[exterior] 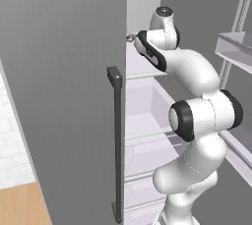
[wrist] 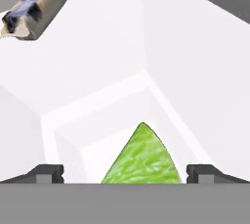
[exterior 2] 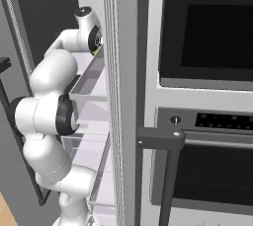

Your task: Grab a lemon wedge from the fridge and one ice cube from the ice bowl, and put them in the glass of lemonade.

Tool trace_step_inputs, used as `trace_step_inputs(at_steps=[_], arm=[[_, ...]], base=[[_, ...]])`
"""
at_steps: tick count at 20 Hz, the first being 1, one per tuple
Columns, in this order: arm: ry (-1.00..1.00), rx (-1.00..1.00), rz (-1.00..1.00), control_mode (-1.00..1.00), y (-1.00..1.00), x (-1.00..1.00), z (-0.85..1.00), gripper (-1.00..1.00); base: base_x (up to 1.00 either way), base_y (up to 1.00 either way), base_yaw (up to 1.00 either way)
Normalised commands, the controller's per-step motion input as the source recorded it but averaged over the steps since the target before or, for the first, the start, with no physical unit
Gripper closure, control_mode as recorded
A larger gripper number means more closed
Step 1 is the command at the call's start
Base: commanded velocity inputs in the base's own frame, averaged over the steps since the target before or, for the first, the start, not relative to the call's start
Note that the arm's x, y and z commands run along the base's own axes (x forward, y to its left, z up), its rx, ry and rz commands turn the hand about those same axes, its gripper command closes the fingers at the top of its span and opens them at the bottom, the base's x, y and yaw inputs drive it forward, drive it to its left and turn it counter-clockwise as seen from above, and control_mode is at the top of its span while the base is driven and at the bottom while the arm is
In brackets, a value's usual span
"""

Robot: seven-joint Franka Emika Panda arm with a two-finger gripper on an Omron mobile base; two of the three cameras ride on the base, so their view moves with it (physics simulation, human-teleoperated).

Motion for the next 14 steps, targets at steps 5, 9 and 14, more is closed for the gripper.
trace_step_inputs(at_steps=[5, 9, 14], arm=[[0.01, 0.0, 0.08, -1.0, 0.0, -0.24, -0.13, -1.0], [0.0, 0.0, 0.02, -1.0, 0.0, 0.0, -0.24, -1.0], [0.0, 0.0, 0.01, -1.0, 0.0, -0.06, -0.22, -1.0]], base=[[0.0, 0.0, 0.0], [0.0, 0.0, 0.0], [0.0, 0.0, 0.0]])
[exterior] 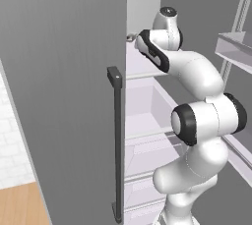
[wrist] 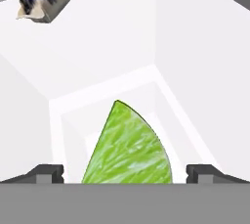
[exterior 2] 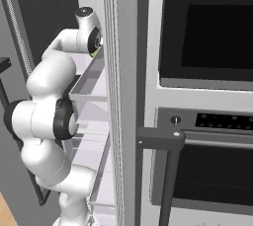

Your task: Grab a lemon wedge from the fridge and one ice cube from the ice bowl, and put them in the glass of lemonade.

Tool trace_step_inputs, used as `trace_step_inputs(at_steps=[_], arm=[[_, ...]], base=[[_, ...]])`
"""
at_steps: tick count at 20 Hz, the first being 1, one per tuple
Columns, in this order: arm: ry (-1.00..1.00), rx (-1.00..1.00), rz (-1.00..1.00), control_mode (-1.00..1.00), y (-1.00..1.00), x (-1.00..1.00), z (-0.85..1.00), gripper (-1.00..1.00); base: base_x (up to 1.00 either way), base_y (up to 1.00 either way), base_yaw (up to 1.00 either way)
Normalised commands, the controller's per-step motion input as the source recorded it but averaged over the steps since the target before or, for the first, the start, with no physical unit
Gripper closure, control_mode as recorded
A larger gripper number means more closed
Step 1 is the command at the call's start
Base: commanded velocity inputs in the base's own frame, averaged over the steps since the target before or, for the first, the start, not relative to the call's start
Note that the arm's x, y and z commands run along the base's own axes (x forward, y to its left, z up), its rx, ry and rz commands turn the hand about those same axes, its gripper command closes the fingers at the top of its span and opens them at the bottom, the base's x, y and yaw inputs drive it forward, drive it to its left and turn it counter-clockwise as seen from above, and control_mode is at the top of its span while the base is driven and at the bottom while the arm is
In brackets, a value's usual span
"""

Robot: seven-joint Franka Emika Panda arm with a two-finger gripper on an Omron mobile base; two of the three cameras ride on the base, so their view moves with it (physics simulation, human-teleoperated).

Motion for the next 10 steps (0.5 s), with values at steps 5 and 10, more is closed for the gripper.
trace_step_inputs(at_steps=[5, 10], arm=[[0.0, 0.0, 0.0, -1.0, 0.0, 0.0, -0.02, 1.0], [0.0, 0.0, 0.0, -1.0, 0.0, -0.02, 0.0, 1.0]], base=[[0.0, 0.0, 0.0], [0.0, 0.0, 0.0]])
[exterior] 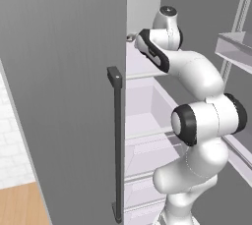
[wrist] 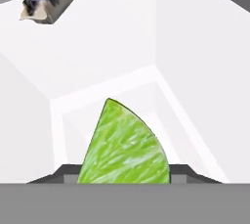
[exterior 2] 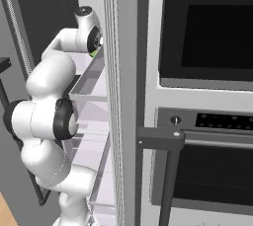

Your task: Grab a lemon wedge from the fridge and one ice cube from the ice bowl, and put them in the glass of lemonade.

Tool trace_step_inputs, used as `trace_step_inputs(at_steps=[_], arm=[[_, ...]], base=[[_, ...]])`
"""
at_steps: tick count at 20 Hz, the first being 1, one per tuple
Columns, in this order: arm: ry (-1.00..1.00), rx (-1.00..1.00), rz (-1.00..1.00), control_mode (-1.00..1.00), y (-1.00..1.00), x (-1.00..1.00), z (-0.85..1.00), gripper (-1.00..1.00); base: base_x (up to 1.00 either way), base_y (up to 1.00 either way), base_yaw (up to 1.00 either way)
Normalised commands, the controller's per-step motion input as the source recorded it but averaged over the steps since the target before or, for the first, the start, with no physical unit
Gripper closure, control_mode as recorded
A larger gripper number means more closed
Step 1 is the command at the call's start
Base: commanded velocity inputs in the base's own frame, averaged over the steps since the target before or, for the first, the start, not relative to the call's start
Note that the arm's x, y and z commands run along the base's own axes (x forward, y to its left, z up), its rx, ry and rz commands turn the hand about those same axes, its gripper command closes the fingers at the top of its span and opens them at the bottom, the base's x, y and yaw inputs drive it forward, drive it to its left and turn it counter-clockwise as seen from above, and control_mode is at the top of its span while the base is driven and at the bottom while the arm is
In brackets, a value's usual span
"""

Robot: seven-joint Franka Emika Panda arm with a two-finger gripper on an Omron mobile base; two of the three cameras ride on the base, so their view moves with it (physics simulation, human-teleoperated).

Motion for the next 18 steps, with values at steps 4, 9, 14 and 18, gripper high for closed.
trace_step_inputs(at_steps=[4, 9, 14, 18], arm=[[0.0, 0.0, 0.0, -1.0, 0.0, -0.44, 0.0, 1.0], [-0.02, 0.04, 0.0, -1.0, 0.0, -0.99, 0.0, 1.0], [0.0, 0.01, 0.03, -1.0, 0.0, -1.0, -0.02, 1.0], [0.0, 0.0, 0.08, -1.0, 0.0, -1.0, -0.33, 1.0]], base=[[0.0, 0.0, 0.0], [0.0, 0.0, 0.0], [0.0, 0.0, 0.0], [0.0, 0.0, 0.0]])
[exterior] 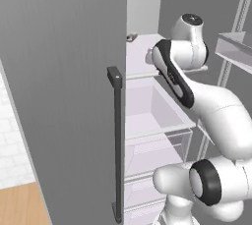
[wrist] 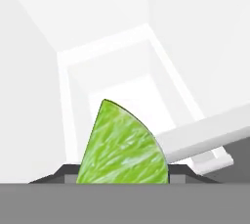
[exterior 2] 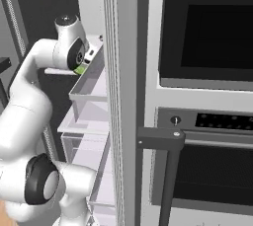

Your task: Grab a lemon wedge from the fridge and one ice cube from the ice bowl, and put them in the glass of lemonade.

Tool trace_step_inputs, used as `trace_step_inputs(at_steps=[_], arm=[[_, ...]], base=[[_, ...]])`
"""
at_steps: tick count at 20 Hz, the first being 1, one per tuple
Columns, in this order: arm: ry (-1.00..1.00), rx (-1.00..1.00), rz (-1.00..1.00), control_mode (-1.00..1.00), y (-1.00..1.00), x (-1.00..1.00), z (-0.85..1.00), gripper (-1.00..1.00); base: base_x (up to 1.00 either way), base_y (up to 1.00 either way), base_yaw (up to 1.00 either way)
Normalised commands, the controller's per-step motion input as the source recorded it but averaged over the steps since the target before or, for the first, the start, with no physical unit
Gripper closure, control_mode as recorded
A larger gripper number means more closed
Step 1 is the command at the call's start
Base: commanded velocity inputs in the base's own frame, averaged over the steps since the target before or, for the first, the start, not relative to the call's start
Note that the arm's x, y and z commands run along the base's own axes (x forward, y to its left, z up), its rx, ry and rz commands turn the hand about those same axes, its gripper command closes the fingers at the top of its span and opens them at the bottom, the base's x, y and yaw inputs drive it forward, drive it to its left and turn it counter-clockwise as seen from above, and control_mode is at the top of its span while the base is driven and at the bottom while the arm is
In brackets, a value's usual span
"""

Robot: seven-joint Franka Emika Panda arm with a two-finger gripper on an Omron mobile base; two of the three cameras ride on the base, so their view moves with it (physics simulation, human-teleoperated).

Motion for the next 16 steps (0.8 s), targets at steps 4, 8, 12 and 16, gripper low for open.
trace_step_inputs(at_steps=[4, 8, 12, 16], arm=[[0.0, -0.01, 0.06, -1.0, -0.02, -1.0, -0.54, 1.0], [0.04, -0.05, 0.05, -1.0, -0.01, -1.0, -0.57, 1.0], [0.13, -0.08, 0.04, -1.0, 0.0, -1.0, -0.54, 1.0], [0.21, -0.09, 0.02, -1.0, 0.0, -0.91, -0.32, 1.0]], base=[[0.0, 0.0, 0.0], [0.0, 0.0, 0.0], [0.0, 0.0, 0.0], [0.0, 0.0, 0.0]])
